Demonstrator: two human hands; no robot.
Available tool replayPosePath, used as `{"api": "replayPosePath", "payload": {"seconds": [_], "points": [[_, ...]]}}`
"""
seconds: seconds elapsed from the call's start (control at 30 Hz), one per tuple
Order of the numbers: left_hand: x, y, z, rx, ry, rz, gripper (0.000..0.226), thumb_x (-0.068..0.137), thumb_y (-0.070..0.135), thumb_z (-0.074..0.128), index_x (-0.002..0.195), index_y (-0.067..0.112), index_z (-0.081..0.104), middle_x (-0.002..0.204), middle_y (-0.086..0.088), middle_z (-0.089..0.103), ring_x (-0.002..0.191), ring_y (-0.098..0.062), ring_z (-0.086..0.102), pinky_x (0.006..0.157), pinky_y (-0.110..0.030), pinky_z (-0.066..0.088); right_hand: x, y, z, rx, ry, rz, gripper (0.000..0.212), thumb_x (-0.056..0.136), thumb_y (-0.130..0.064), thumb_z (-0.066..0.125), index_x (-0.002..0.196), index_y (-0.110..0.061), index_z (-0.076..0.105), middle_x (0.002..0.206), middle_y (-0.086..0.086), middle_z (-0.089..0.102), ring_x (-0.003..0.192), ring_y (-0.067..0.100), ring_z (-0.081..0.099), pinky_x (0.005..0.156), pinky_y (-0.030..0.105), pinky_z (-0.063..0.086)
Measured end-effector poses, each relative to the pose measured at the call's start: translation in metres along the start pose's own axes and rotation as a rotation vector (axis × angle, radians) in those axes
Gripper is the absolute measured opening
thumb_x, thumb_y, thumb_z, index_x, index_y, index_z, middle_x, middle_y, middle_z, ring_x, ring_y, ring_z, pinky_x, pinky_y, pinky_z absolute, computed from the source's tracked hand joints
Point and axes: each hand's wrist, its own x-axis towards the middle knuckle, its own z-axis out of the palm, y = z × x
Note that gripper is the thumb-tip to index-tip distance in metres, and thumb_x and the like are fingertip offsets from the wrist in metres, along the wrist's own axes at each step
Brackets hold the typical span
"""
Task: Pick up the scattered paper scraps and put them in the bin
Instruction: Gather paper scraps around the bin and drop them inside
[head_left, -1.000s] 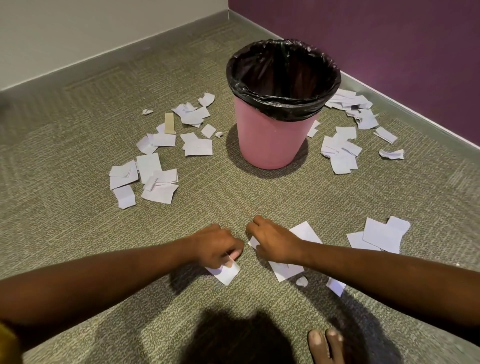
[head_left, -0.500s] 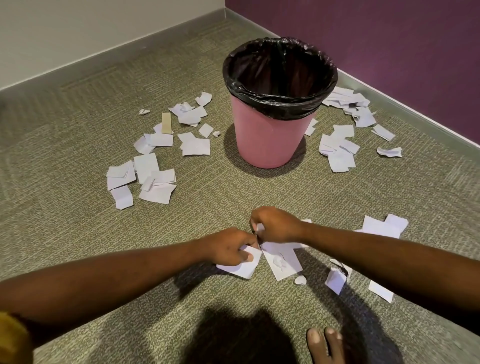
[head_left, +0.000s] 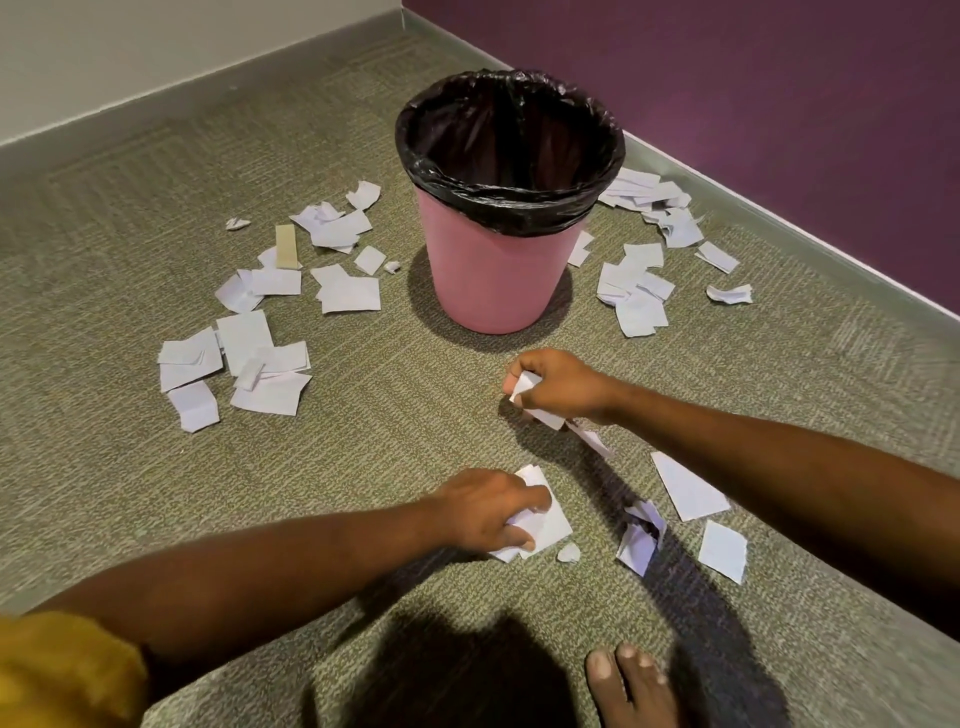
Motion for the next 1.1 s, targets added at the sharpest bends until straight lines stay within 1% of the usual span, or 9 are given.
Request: {"api": "replayPosePath", "payload": {"seconds": [0.2, 0.3, 0.47, 0.63, 0.7, 0.8, 0.87, 1.0, 1.1], "points": [[0.002, 0.001, 0.003, 0.026, 0.018, -0.009, 0.031, 0.102, 0.046, 0.066, 0.122, 0.025, 0.055, 0.104, -0.005, 0.069, 0.089, -0.027, 0.063, 0.071, -0.037, 0.051, -0.004, 0.009, -0.004, 0.03, -0.002, 0.076, 0.021, 0.088, 0.002, 0.073, 0.1, -0.015, 0.074, 0.093, 0.009, 0.077, 0.071, 0.019, 0.07, 0.06, 0.033, 0.057], [0.003, 0.0, 0.0, 0.049, 0.028, -0.005, 0.026, 0.103, 0.045, 0.064, 0.112, 0.022, 0.057, 0.102, -0.004, 0.069, 0.087, -0.027, 0.063, 0.067, -0.034, 0.042, -0.011, 0.004, -0.004, -0.042, -0.072, 0.089, 0.024, 0.088, 0.007, 0.068, 0.104, -0.009, 0.073, 0.097, 0.01, 0.076, 0.071, 0.017, 0.068, 0.051, 0.024, 0.051], [0.001, -0.003, -0.007, 0.068, -0.032, -0.073, 0.03, 0.104, 0.044, 0.065, 0.118, 0.018, 0.065, 0.112, -0.006, 0.072, 0.098, -0.027, 0.068, 0.074, -0.034, 0.04, -0.04, 0.004, 0.018, -0.419, -0.489, 0.044, 0.015, 0.091, -0.015, 0.082, 0.101, -0.013, 0.072, 0.11, 0.008, 0.074, 0.098, 0.02, 0.069, 0.076, 0.026, 0.052], [-0.008, -0.017, -0.012, 0.049, -0.064, -0.125, 0.027, 0.101, 0.046, 0.066, 0.112, 0.021, 0.063, 0.106, -0.001, 0.07, 0.089, -0.023, 0.06, 0.07, -0.033, 0.034, -0.085, 0.013, 0.051, -0.893, -0.706, -0.034, 0.049, 0.081, -0.043, 0.091, 0.109, -0.008, 0.071, 0.108, 0.012, 0.074, 0.098, 0.029, 0.067, 0.057, 0.028, 0.035], [-0.01, -0.02, -0.015, 0.019, -0.085, -0.163, 0.026, 0.1, 0.047, 0.067, 0.109, 0.022, 0.063, 0.103, 0.001, 0.07, 0.086, -0.021, 0.059, 0.069, -0.033, 0.033, -0.097, 0.023, 0.062, -1.046, -0.709, -0.101, 0.054, 0.083, -0.042, 0.089, 0.119, -0.008, 0.067, 0.112, 0.015, 0.072, 0.097, 0.032, 0.066, 0.059, 0.031, 0.039], [-0.01, -0.021, -0.018, -0.004, -0.143, -0.186, 0.031, 0.1, 0.05, 0.067, 0.11, 0.022, 0.063, 0.099, 0.003, 0.067, 0.085, -0.021, 0.057, 0.069, -0.033, 0.037, -0.107, 0.037, 0.071, -1.17, -0.625, -0.185, 0.05, 0.091, -0.029, 0.078, 0.131, -0.008, 0.057, 0.114, 0.019, 0.07, 0.102, 0.039, 0.071, 0.072, 0.04, 0.056], [-0.009, -0.02, -0.021, -0.038, -0.179, -0.204, 0.034, 0.099, 0.052, 0.068, 0.111, 0.021, 0.064, 0.097, 0.005, 0.064, 0.086, -0.021, 0.057, 0.07, -0.034, 0.038, -0.106, 0.041, 0.07, -1.178, -0.585, -0.188, 0.045, 0.094, -0.028, 0.073, 0.13, -0.008, 0.056, 0.112, 0.02, 0.07, 0.1, 0.04, 0.072, 0.07, 0.041, 0.057], [-0.007, -0.023, -0.028, -0.255, -0.192, -0.295, 0.028, 0.099, 0.05, 0.07, 0.107, 0.024, 0.063, 0.098, 0.005, 0.066, 0.094, -0.021, 0.061, 0.075, -0.033, 0.047, -0.092, 0.033, 0.055, -1.01, -0.544, -0.066, 0.034, 0.094, -0.029, 0.075, 0.119, -0.008, 0.065, 0.117, 0.016, 0.07, 0.106, 0.034, 0.068, 0.069, 0.033, 0.042], [-0.006, -0.027, -0.045, -0.533, -0.114, -0.369, 0.026, 0.102, 0.042, 0.07, 0.098, 0.018, 0.062, 0.091, 0.006, 0.062, 0.087, -0.018, 0.06, 0.071, -0.03, 0.042, -0.071, 0.02, 0.033, -0.783, -0.506, 0.029, 0.02, 0.089, -0.034, 0.082, 0.095, -0.019, 0.07, 0.096, 0.001, 0.07, 0.089, 0.021, 0.063, 0.063, 0.029, 0.042]]}}
